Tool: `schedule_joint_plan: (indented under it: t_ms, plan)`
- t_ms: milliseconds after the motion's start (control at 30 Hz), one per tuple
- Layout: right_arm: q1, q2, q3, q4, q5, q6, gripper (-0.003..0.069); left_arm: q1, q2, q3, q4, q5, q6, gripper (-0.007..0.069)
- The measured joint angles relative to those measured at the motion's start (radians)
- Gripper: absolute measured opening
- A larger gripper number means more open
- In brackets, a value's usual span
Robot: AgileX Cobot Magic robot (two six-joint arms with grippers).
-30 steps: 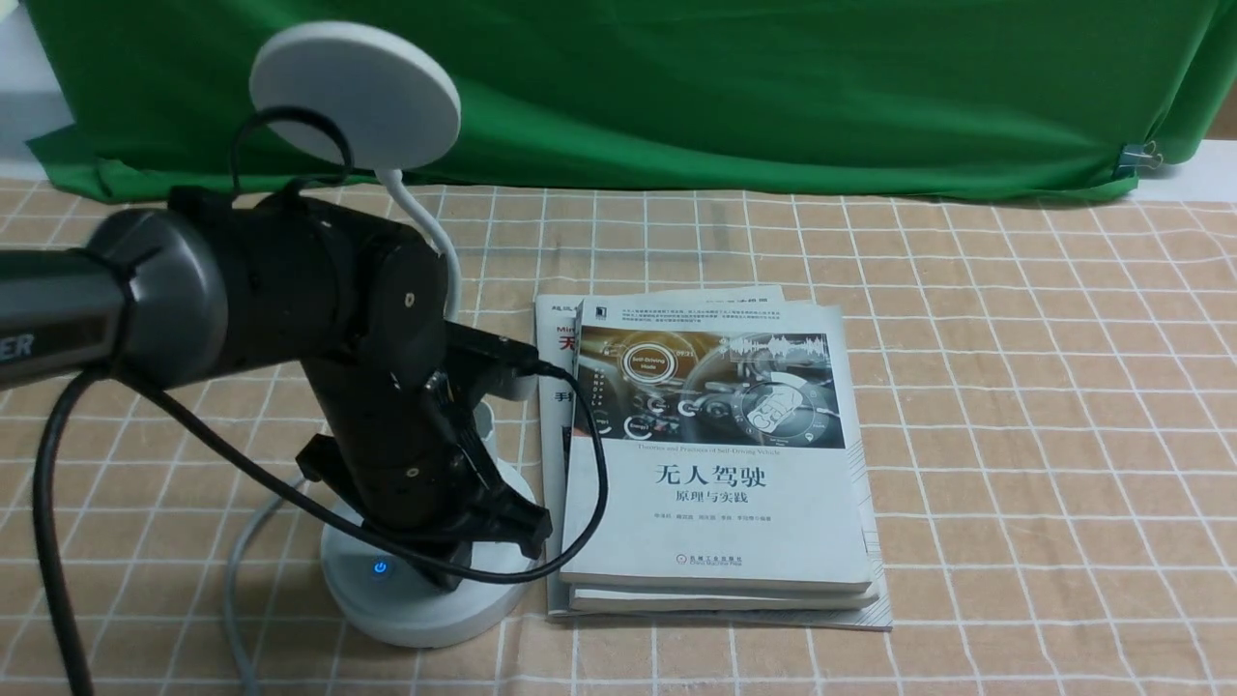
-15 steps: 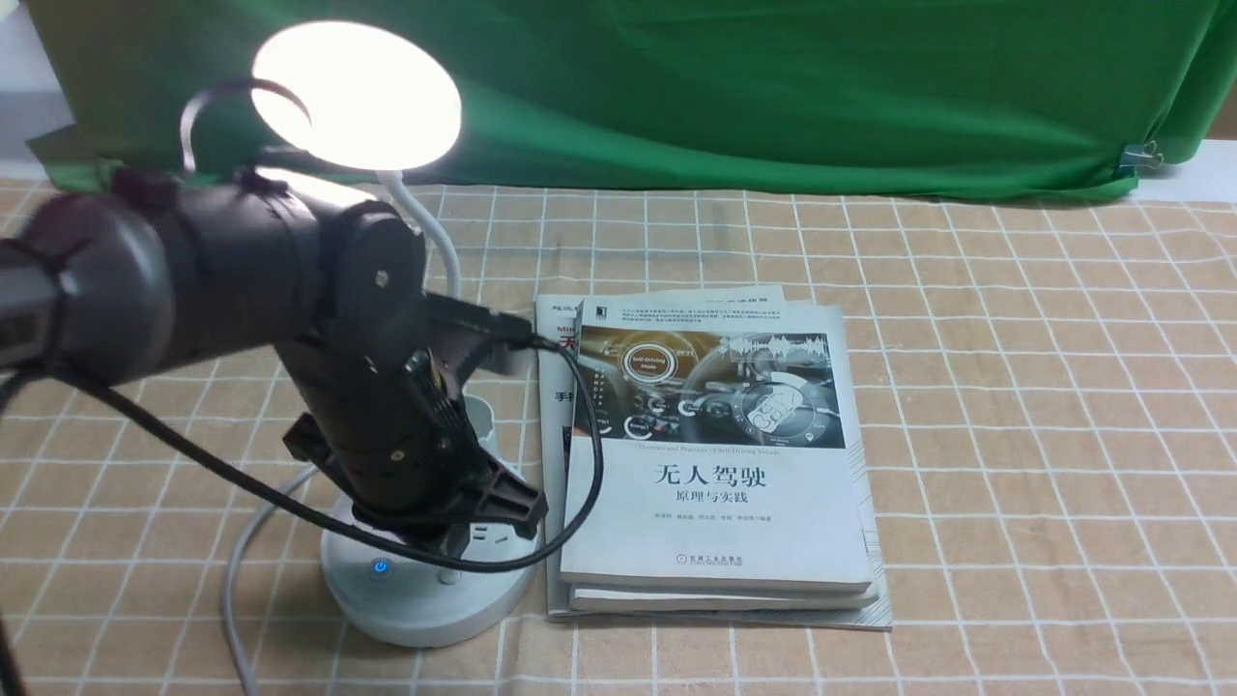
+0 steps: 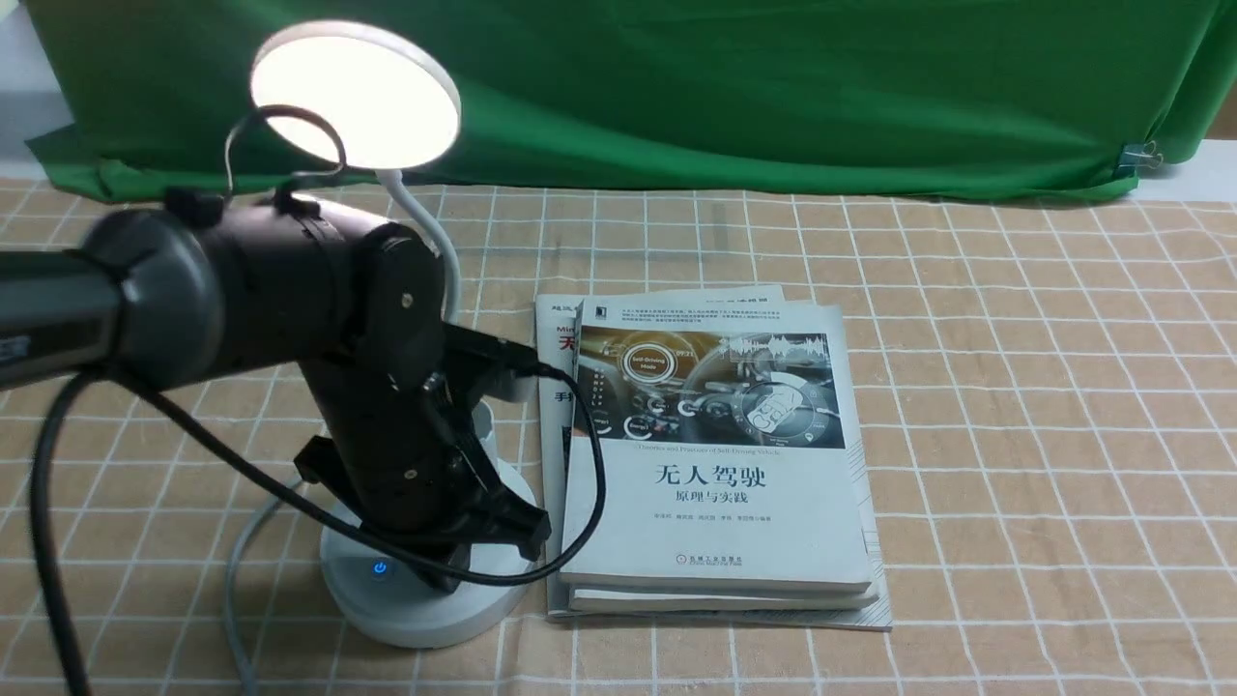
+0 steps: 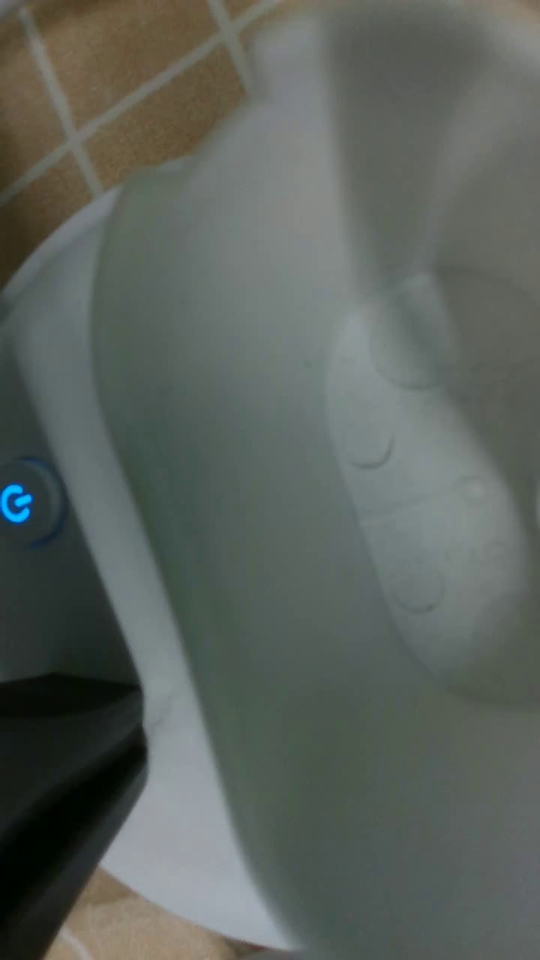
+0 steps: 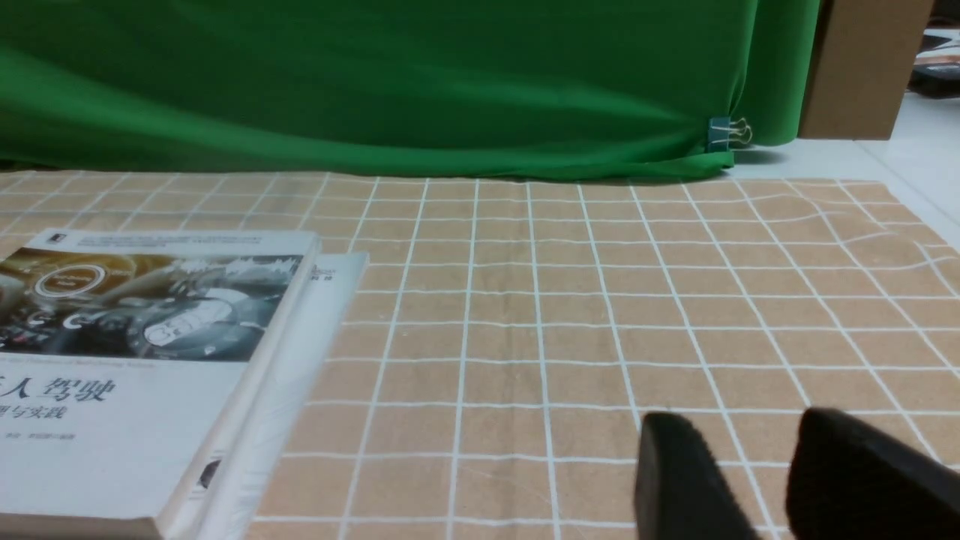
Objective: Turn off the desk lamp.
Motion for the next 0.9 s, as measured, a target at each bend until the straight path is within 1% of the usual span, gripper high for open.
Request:
schedule_joint_plan:
  t_ms: [200, 367, 533, 600, 800, 867, 900]
  plan:
    - [0.000, 0.000, 0.000, 0.000, 0.000, 0.000, 0.0239, 0.000, 0.001, -0.006, 0.001, 0.005, 0.000, 0.0006]
    - [0.000, 0.000, 0.000, 0.000, 0.000, 0.000, 0.0239, 0.000, -0.046, 0.003, 0.000, 0.007, -0.001, 0.0006]
    - [0.000, 0.000, 0.000, 0.000, 0.000, 0.000, 0.0239, -0.022, -0.187, 0.013, -0.023, 0.040, -0.012, 0.0006]
    - [0.000, 0.000, 0.000, 0.000, 0.000, 0.000, 0.0239, -0.058, -0.288, 0.051, -0.029, 0.036, -0.034, 0.0006]
    - [0.000, 0.000, 0.000, 0.000, 0.000, 0.000, 0.0239, -0.108, -0.534, 0.171, -0.030, -0.028, -0.101, 0.0006]
    - [0.000, 0.000, 0.000, 0.000, 0.000, 0.000, 0.0239, -0.109, -0.625, 0.233, -0.024, -0.068, -0.113, 0.0006]
    - [0.000, 0.000, 0.000, 0.000, 0.000, 0.000, 0.0239, -0.109, -0.712, 0.285, -0.008, -0.114, -0.121, 0.0006]
